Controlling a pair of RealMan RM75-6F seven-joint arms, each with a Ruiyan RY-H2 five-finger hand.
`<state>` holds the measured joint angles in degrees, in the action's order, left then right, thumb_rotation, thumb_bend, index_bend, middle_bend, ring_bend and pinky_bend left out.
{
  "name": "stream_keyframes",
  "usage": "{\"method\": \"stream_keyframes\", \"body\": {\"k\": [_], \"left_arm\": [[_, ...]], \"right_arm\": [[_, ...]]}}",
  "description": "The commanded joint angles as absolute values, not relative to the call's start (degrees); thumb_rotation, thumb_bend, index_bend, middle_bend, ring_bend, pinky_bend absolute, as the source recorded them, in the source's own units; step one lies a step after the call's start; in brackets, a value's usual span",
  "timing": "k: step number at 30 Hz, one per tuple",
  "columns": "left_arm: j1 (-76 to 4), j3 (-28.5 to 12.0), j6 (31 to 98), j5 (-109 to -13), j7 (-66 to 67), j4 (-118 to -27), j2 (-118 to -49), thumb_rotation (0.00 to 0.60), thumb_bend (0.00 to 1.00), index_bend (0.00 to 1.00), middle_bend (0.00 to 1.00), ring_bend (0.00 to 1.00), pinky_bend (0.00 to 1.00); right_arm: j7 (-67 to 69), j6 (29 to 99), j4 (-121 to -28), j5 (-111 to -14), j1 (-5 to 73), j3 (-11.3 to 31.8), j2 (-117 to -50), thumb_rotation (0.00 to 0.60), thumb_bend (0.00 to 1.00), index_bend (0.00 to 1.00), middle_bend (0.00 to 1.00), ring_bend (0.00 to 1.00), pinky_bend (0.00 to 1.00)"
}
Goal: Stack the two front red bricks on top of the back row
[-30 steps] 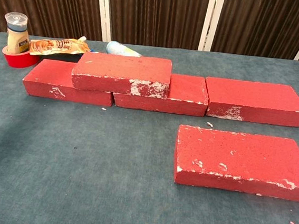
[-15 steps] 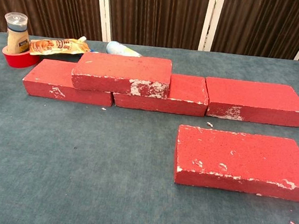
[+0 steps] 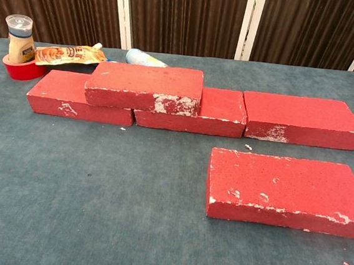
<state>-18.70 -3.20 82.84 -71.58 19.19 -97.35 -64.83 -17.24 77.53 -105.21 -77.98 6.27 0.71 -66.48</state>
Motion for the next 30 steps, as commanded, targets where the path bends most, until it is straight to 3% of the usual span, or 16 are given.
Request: {"method": "stream_keyframes", "body": {"k": [1,9,16,21,30], "left_arm": [[-17.76,-2.99,83.70,-72.50,18.63,-96.09,-65.97,0.600,0.24,0.00,0.00,0.00,0.00],[-15.66,-1.90,82.03,-72.80,15.16,-94.32,-65.54,0.600,0.24,0.00,0.00,0.00,0.00],[-15.53,-2.42,79.56,-72.33,14.08,-94.67,-64.81,0.600,0.24,0.00,0.00,0.00,0.00],[-15.64,-2.90,78.94,-72.52,15.11,-96.02,-64.41,0.600,0.24,0.00,0.00,0.00,0.00],[-14.21,-2.75,79.44,-72.27,16.03,-96.40,-65.36,0.600,0.24,0.00,0.00,0.00,0.00]], "right_arm": [[-17.74,77.59,-105.44,-78.31,6.21,0.41,-66.75,0.600,0.00,0.15,0.12,0.04,0.00],[-19.73,73.22,-113.57,-74.45,9.15,2.08,-67.06,0.600,0.00,0.16,0.12,0.04,0.00],[-37.26,69.42,-121.60,-60.46,17.22,6.41,-69.04,0.600,0.00,0.15,0.12,0.04,0.00],[-45.33,70.00,-122.53,-48.96,22.74,8.80,-74.39,0.600,0.00,0.15,0.11,0.03,0.00],[-48.96,72.08,-121.96,-43.72,27.85,8.73,-80.68,0.600,0.00,0.14,0.10,0.02,0.00]]}}
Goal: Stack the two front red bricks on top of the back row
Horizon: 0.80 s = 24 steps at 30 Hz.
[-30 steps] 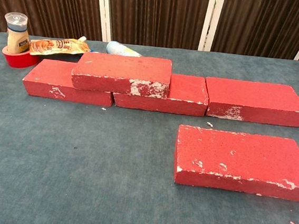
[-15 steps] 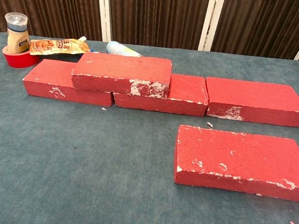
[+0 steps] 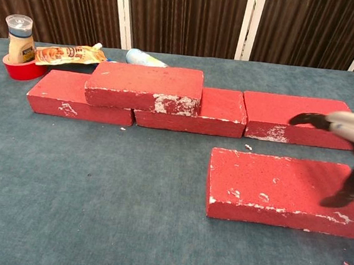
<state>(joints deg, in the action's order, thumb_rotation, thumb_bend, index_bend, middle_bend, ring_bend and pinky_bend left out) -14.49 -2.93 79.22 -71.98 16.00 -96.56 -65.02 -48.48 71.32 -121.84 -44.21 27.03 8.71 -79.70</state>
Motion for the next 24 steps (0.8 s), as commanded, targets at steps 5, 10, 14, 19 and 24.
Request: {"method": "stream_keyframes", "body": {"k": [5,10,14,19,24], "left_arm": [[-13.12,-2.49,81.63,-74.42,16.47,-95.61,-67.32,0.600,0.24,0.00,0.00,0.00,0.00],[-11.74,-2.55,83.80,-75.12,17.42,-95.49,-69.04,0.600,0.24,0.00,0.00,0.00,0.00],[-11.30,-2.98,83.75,-74.19,17.97,-95.23,-69.60,0.600,0.24,0.00,0.00,0.00,0.00],[-11.05,-3.49,83.75,-74.25,17.76,-94.72,-70.07,0.600,0.24,0.00,0.00,0.00,0.00],[-10.73,-3.80,83.82,-74.63,17.19,-94.48,-69.90,0.600,0.24,0.00,0.00,0.00,0.00]], "right_arm": [[-48.65,72.77,-121.72,-43.47,28.89,7.70,-81.25,0.600,0.00,0.14,0.10,0.02,0.00],[-47.19,72.35,-122.98,-42.78,29.71,7.36,-79.85,0.600,0.00,0.14,0.10,0.02,0.00],[-47.16,70.74,-124.21,-41.45,30.81,6.44,-77.48,0.600,0.00,0.13,0.10,0.01,0.00],[-45.42,67.48,-124.01,-40.16,32.45,5.70,-75.32,0.600,0.00,0.12,0.09,0.00,0.00],[-43.73,65.86,-121.76,-41.68,33.21,4.09,-75.28,0.600,0.00,0.12,0.09,0.00,0.00]]}}
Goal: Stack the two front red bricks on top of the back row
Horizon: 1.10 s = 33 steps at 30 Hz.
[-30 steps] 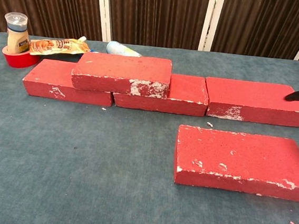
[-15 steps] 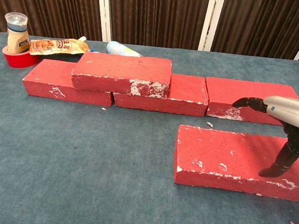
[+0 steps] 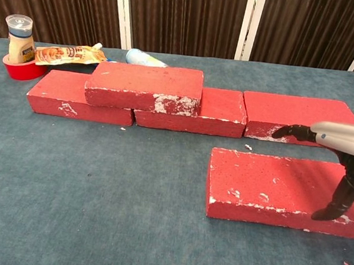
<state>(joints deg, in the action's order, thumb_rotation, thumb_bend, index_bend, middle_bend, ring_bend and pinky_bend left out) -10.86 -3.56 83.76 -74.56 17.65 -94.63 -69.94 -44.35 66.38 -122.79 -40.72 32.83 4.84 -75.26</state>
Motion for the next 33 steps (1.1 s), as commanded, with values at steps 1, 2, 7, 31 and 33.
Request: {"method": "stream_keyframes", "body": {"k": [1,2,7,31,33], "left_arm": [[-10.67,-3.90,83.80,-74.58,17.00,-94.31,-69.95,0.600,0.24,0.00,0.00,0.00,0.00],[-10.63,-3.94,83.68,-74.50,16.89,-94.18,-69.97,0.600,0.24,0.00,0.00,0.00,0.00],[-10.55,-4.20,83.12,-74.47,16.38,-94.02,-69.81,0.600,0.24,0.00,0.00,0.00,0.00],[-10.15,-4.88,82.06,-74.35,16.95,-93.71,-70.10,0.600,0.24,0.00,0.00,0.00,0.00],[-10.14,-4.91,82.00,-74.33,17.09,-93.70,-70.18,0.600,0.24,0.00,0.00,0.00,0.00]], "right_arm": [[-43.54,65.73,-121.20,-42.03,33.34,3.85,-75.38,0.600,0.00,0.12,0.09,0.00,0.00],[-43.46,65.59,-120.65,-42.28,33.50,3.59,-75.47,0.600,0.00,0.12,0.09,0.00,0.00],[-42.96,64.70,-119.28,-42.56,34.48,2.55,-75.76,0.600,0.00,0.12,0.09,0.00,0.00],[-40.41,65.17,-112.80,-40.44,36.40,0.72,-80.47,0.600,0.00,0.12,0.09,0.00,0.00],[-40.20,65.02,-112.36,-40.42,36.59,0.76,-80.78,0.600,0.00,0.12,0.09,0.00,0.00]]}}
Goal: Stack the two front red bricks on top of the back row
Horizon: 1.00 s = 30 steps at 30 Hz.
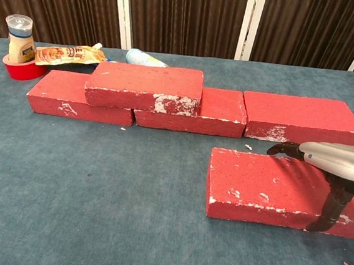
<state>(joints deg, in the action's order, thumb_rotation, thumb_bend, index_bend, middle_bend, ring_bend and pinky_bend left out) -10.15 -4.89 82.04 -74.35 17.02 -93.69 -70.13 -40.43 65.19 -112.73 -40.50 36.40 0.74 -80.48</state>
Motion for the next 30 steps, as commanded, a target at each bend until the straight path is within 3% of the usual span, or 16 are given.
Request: {"method": "stream_keyframes", "body": {"k": [1,12,22,30], "left_arm": [[-10.13,-4.93,81.96,-74.30,17.15,-93.72,-70.20,0.600,0.24,0.00,0.00,0.00,0.00],[-9.90,-5.20,81.91,-74.16,17.21,-93.79,-70.08,0.600,0.24,0.00,0.00,0.00,0.00],[-9.69,-5.41,82.09,-74.29,17.03,-93.75,-70.14,0.600,0.24,0.00,0.00,0.00,0.00],[-9.63,-5.56,81.91,-74.06,17.11,-93.75,-70.22,0.600,0.24,0.00,0.00,0.00,0.00]], "right_arm": [[-40.11,64.98,-112.18,-40.33,36.68,0.82,-80.91,0.600,0.00,0.12,0.09,0.00,0.00],[-40.87,65.23,-110.37,-38.67,37.79,0.78,-82.56,0.600,0.00,0.12,0.09,0.01,0.00],[-41.08,67.09,-109.70,-39.27,37.74,0.54,-84.14,0.600,0.00,0.18,0.26,0.21,0.00],[-40.00,68.32,-109.01,-41.18,37.17,0.88,-85.01,0.600,0.10,0.21,0.31,0.28,0.00]]}}
